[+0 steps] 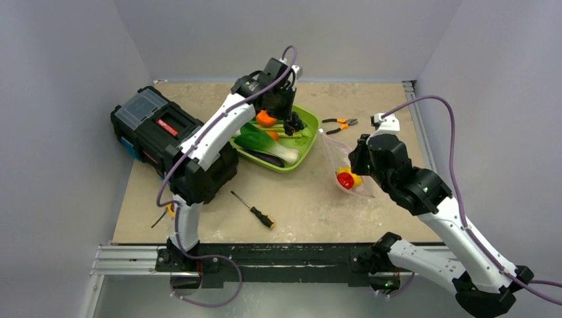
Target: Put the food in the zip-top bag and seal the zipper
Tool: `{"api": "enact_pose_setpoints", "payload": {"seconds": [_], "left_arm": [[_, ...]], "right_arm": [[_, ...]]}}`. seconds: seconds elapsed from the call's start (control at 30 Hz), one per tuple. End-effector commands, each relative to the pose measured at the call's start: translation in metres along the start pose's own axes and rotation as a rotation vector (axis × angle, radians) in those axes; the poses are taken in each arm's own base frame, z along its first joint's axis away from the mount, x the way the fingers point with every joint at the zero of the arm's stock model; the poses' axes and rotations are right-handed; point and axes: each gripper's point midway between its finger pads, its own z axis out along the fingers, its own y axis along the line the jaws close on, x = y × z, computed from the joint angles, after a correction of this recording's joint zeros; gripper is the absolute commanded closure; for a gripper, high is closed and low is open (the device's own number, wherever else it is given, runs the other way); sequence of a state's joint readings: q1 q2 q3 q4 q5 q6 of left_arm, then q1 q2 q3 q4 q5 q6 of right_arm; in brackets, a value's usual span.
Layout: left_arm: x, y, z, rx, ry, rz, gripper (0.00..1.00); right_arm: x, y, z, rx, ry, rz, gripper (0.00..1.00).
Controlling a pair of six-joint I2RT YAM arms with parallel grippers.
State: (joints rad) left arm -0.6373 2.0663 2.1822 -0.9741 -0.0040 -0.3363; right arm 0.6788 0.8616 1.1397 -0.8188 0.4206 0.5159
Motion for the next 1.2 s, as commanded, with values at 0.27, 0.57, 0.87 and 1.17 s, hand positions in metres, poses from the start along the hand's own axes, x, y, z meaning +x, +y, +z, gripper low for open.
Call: {"api": "enact_pose_setpoints", "payload": {"seconds": [0.27,0.57,0.87,1.17], "left_arm": [[-0.005,-0.055,-0.189,0.358,-0.090,-0.108,1.00],[0.025,-0.104,-0.263,0.694,0.019,-0.236,1.00],[0.005,-0.151,-0.311,1.026,-0.043,-0.335,1.00],[0.009,-0.182,-0.275,1.063,0.089,-0.380,1.00]], "right_arm": [[-0.031,0.027,0.014,-0.067,-0.091,0.015,1.00],[-0.033,0.043,0.027,-0.103,-0.081,0.020,1.00],[-0.031,0.044,0.026,-0.112,-0.078,0.034,1.00],[-0.036,0.045,0.019,-0.129,-0.093,0.051,1.00]]}}
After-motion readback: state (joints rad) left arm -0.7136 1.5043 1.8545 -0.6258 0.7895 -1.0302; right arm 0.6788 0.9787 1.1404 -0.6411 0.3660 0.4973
